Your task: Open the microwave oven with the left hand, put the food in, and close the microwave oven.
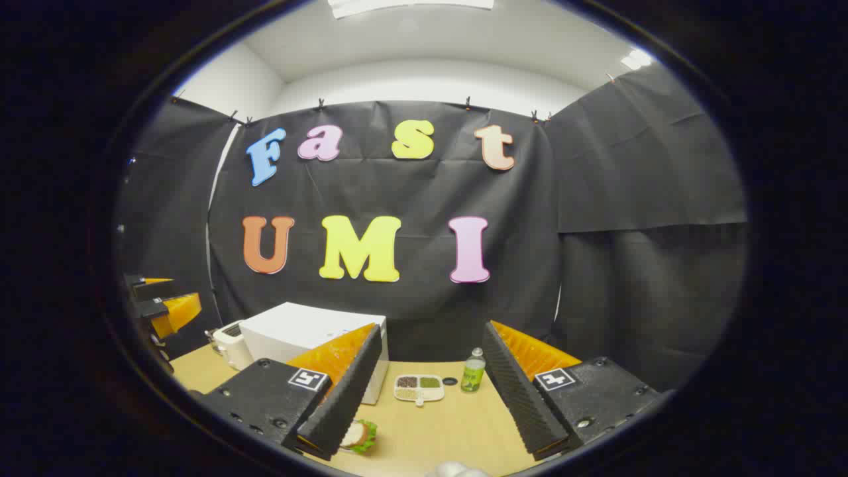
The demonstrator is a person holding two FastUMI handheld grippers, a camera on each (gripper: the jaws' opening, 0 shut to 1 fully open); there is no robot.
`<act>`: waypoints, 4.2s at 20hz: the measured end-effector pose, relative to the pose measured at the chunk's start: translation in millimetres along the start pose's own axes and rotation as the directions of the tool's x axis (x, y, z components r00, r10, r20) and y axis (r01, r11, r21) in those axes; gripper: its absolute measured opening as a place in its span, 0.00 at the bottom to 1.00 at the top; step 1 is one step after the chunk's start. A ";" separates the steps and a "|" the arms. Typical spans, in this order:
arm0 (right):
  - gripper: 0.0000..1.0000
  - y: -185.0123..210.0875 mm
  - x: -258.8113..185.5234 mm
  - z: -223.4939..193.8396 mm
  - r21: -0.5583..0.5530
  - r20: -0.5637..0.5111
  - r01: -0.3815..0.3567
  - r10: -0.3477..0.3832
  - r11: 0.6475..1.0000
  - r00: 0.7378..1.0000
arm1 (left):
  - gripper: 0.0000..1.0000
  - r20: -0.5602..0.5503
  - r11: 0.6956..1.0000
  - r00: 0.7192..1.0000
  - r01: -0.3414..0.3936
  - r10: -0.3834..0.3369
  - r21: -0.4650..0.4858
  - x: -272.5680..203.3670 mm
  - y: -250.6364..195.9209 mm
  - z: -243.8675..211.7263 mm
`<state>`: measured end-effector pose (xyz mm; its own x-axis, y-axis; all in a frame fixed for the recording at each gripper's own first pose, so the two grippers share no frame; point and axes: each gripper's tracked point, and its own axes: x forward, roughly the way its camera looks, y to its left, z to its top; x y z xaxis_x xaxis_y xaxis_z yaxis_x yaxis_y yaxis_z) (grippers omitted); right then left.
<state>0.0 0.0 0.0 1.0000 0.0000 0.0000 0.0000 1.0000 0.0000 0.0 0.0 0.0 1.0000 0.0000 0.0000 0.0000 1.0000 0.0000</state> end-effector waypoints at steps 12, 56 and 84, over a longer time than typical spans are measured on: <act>0.92 -15.1 16.4 -7.1 0.010 -0.018 0.013 -0.013 1.000 1.000 | 0.96 0.005 0.999 1.000 0.015 -0.015 0.029 8.8 -15.7 3.4; 0.94 -13.2 2.1 -16.4 -0.128 -0.114 0.088 -0.103 0.988 0.988 | 0.13 -0.140 0.976 0.974 0.156 -0.177 -0.151 222.9 -134.1 -244.8; 1.00 65.0 -14.2 -7.6 -0.120 -0.052 -0.132 0.126 0.984 0.991 | 0.98 -0.237 0.994 0.965 0.096 -0.108 -0.060 22.7 21.7 -259.0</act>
<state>-14.2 65.0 -7.6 0.9906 0.1264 -0.0524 -0.1319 0.9840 -0.1195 22.7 21.7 -259.0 0.9654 -0.1076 -0.2374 0.0961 0.9936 -0.0596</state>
